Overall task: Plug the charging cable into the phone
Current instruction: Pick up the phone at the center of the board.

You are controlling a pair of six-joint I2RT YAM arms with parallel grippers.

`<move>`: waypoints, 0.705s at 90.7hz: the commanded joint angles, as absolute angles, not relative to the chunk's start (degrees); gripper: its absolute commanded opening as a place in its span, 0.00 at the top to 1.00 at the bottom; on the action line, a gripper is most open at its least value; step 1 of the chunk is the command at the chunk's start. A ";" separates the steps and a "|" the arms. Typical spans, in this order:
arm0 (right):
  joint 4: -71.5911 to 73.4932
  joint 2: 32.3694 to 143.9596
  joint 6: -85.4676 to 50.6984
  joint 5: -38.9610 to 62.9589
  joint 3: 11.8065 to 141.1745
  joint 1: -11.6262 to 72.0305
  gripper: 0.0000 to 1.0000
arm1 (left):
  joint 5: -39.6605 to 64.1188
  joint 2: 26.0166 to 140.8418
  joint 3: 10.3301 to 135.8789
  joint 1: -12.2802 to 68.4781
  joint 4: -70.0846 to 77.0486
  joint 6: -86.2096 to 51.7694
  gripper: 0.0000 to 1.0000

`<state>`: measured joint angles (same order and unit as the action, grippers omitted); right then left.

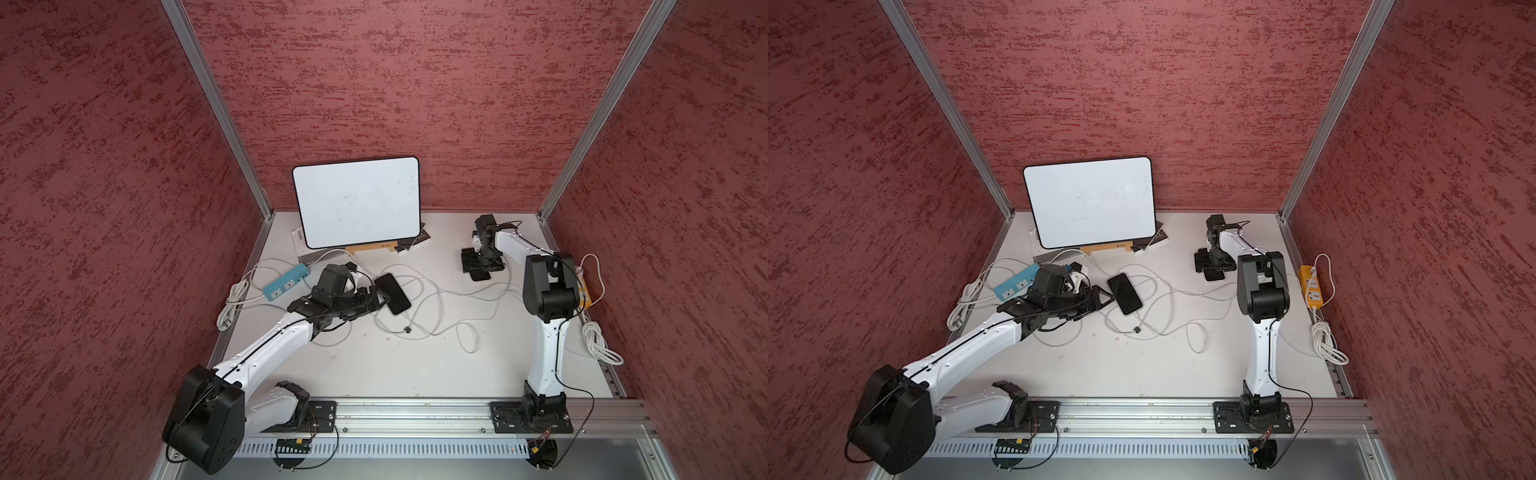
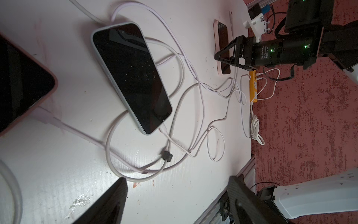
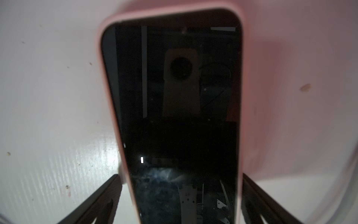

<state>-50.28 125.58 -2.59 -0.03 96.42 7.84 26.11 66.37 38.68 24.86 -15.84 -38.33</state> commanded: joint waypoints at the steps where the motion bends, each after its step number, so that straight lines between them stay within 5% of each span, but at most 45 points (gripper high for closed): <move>1: -52.98 127.52 -3.36 -5.47 94.75 9.71 0.06 | 24.75 65.23 37.75 25.28 -15.96 -38.82 0.16; 32: -54.17 128.88 -4.68 -6.19 96.83 10.46 0.17 | 24.11 64.54 37.01 25.57 -15.91 -39.34 0.16; 64: -58.65 132.18 -6.69 -6.40 102.29 10.33 0.17 | 23.64 64.25 37.05 25.75 -16.65 -39.05 0.16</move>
<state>-56.25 128.55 -5.82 -3.46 102.15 10.09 24.12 65.54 37.50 25.41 -16.10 -39.18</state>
